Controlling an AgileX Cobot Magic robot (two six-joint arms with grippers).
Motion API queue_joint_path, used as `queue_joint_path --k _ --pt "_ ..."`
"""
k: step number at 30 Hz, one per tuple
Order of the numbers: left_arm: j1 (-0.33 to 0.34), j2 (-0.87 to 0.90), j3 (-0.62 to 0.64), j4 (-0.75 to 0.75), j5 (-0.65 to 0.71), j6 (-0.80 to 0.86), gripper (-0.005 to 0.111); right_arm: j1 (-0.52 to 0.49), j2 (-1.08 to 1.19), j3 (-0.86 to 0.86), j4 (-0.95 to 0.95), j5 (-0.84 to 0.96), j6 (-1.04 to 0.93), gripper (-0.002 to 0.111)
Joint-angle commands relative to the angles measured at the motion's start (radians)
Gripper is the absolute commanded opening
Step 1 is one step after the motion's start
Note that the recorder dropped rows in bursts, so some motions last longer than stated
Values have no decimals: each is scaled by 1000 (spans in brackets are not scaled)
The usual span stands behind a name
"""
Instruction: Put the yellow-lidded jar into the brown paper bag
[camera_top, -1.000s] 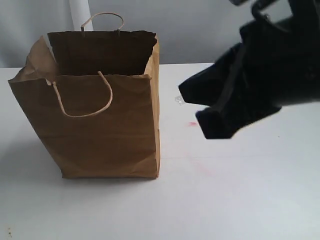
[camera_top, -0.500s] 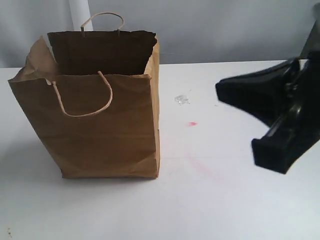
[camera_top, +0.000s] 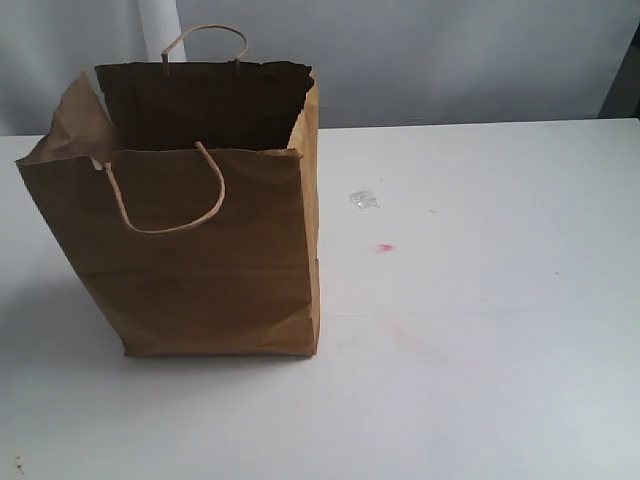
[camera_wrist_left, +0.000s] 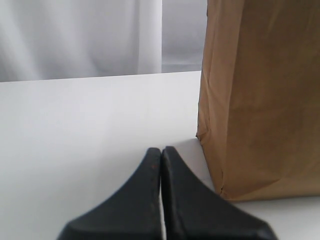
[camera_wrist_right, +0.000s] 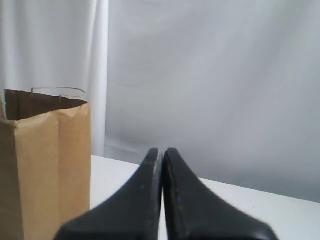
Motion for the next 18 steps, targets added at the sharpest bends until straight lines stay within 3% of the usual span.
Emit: queue_joint_path --k 1,11,18 --pt "-5 3 -2 -4 -9 -4 1 -39 -142 102 -2 -17 -15 0" --pt "-5 3 -2 -4 -9 -4 1 -90 -238 201 -2 -17 -39 0" --pt "-5 3 -2 -4 -9 -4 1 -90 -238 201 -2 93 -59 0"
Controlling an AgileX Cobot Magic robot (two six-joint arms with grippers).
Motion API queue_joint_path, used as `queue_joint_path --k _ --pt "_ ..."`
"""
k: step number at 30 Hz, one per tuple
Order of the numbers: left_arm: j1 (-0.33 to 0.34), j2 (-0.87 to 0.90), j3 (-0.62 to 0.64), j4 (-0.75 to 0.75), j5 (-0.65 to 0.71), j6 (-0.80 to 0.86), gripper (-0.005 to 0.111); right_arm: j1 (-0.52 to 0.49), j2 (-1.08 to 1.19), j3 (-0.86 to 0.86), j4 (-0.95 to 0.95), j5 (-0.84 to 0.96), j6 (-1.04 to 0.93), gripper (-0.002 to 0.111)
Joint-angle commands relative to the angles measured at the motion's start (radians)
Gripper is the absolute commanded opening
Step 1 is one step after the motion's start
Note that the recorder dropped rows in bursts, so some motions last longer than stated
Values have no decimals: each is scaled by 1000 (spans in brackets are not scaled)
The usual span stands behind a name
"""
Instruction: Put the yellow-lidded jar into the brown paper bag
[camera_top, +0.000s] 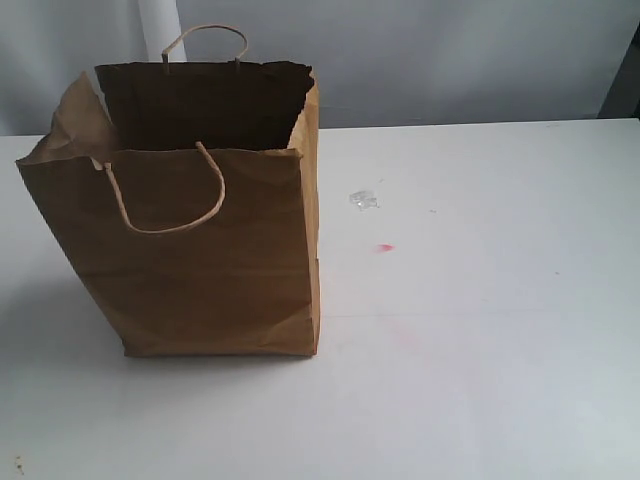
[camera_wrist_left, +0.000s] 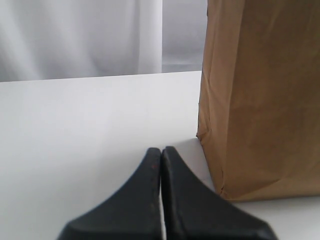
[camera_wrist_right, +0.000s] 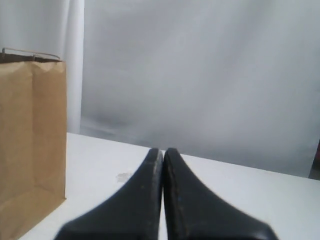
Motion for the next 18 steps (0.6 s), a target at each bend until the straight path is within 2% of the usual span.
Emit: queue_joint_path --k 1,18 --pt "-5 3 -2 -4 -9 -4 1 -6 -7 4 -2 40 -10 0" --pt "-5 3 -2 -4 -9 -4 1 -6 -7 4 5 40 -8 0"
